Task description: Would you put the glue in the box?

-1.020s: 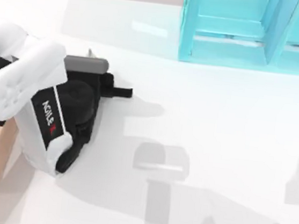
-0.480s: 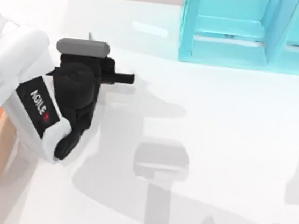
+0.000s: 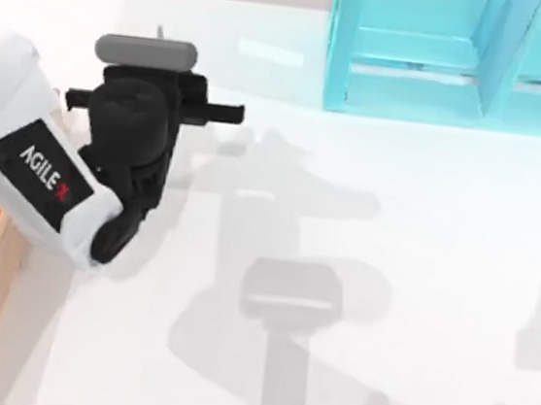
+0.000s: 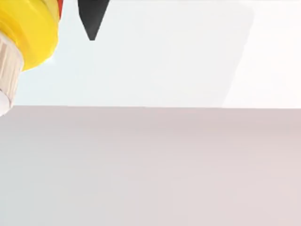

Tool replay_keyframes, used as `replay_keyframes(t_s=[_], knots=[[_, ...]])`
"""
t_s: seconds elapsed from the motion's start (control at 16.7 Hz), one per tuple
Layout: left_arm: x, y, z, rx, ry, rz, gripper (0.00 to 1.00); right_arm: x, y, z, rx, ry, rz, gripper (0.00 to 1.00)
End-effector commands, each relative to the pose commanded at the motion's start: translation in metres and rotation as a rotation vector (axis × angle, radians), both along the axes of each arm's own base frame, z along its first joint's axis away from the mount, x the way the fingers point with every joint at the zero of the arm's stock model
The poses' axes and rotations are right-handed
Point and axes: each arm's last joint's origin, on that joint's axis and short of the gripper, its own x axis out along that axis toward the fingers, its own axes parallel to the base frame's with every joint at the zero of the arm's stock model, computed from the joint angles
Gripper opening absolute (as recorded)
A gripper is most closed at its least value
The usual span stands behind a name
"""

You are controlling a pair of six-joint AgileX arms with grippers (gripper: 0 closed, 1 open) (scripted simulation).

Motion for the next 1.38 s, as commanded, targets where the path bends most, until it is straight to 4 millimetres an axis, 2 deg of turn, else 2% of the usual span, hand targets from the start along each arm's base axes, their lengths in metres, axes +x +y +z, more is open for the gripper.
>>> replay_keyframes(t_s=[0.24, 0.54, 0.84, 1.08, 1.2, 1.38], knots=[[-0.003, 0.001, 0.021, 0.0, 0.001, 0.0, 0.0, 0.0, 0.0, 0.0, 0.0, 0.0, 0.0, 1.0], [-0.002, 0.0, 0.021, 0.001, -0.002, 0.0, 0.0, 0.0, 0.0, 0.0, 0.0, 0.0, 0.0, 1.0], [0.015, 0.012, 0.041, 0.107, 0.006, -0.07, 0.0, 0.0, 0.0, 0.0, 0.0, 0.0, 0.0, 1.0], [0.039, 0.047, 0.069, 0.324, 0.06, -0.185, 0.0, 0.0, 0.0, 0.0, 0.0, 0.0, 0.0, 1.0], [0.049, 0.074, 0.082, 0.456, 0.111, -0.262, 0.0, 0.0, 0.0, 0.0, 0.0, 0.0, 0.0, 1.0], [0.055, 0.126, 0.096, 0.64, 0.207, -0.408, 0.0, 0.0, 0.0, 0.0, 0.0, 0.0, 0.0, 1.0]])
